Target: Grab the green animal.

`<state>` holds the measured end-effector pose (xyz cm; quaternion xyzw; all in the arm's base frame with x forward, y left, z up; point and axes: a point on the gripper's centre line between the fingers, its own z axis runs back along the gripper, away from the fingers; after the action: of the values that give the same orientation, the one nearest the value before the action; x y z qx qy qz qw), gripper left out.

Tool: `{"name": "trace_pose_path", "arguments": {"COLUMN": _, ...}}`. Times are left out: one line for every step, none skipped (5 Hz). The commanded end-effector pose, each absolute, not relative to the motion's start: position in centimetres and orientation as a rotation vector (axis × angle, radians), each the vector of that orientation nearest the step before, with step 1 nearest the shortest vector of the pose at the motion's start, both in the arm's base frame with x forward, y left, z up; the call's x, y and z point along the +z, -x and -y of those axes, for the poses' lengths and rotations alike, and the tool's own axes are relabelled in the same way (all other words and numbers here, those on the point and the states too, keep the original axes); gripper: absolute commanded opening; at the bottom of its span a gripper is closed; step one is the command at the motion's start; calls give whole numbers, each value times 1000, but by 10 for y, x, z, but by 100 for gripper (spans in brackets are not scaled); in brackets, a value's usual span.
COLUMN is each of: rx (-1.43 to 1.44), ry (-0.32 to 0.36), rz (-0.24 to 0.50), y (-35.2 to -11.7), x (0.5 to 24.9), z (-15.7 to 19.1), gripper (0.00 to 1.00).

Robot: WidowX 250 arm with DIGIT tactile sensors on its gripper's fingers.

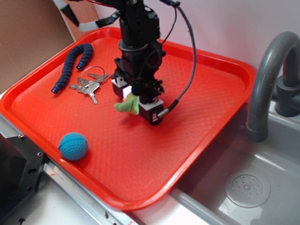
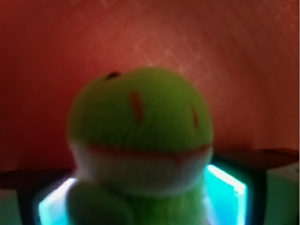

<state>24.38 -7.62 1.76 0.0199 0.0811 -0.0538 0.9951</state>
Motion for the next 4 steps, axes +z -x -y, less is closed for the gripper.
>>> {"name": "trace_pose_path", "arguments": {"rx": -51, "ry": -35, "rz": -117, "y": -240, "x": 35, "z": 71, "gripper": 0}}
{"name": "trace_pose_path", "arguments": {"rx": -59, "ry": 8, "rz": -20, "y": -239, "x": 84, "z": 58, "gripper": 0}}
{"name": "trace_pose_path", "arguments": {"rx": -27, "ry": 54, "rz": 101, "y": -230, "x": 133, "z": 36, "gripper": 0}}
{"name": "trace_pose_path", "arguments": {"rx": 22, "ry": 67, "rz": 147, "y": -215, "x": 183, "z": 21, "gripper": 0}}
